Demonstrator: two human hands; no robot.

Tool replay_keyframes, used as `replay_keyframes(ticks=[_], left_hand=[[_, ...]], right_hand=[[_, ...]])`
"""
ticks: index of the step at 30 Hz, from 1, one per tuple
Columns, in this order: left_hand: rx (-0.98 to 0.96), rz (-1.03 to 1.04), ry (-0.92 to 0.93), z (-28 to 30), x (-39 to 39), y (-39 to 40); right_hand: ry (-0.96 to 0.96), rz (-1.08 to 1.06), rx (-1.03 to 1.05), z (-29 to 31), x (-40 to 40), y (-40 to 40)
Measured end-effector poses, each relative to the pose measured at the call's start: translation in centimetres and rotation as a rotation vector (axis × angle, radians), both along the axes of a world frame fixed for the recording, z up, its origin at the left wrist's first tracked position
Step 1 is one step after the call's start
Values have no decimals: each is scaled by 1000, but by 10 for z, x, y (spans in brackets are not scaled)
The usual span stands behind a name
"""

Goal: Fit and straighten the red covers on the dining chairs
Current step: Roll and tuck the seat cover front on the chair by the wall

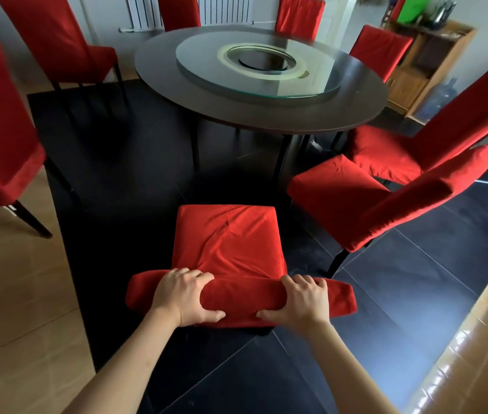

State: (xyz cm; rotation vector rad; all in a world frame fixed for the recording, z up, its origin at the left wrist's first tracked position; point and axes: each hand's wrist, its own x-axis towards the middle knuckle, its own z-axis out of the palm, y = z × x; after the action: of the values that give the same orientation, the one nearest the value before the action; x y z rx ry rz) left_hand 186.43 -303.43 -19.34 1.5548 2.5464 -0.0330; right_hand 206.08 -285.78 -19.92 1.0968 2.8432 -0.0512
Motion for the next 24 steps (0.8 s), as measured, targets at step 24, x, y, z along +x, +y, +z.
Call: replay_keyframes(ticks=[24], left_hand=[[-48, 40, 25, 2, -134, 153]], right_hand=[[136, 58, 41, -5, -133, 151]])
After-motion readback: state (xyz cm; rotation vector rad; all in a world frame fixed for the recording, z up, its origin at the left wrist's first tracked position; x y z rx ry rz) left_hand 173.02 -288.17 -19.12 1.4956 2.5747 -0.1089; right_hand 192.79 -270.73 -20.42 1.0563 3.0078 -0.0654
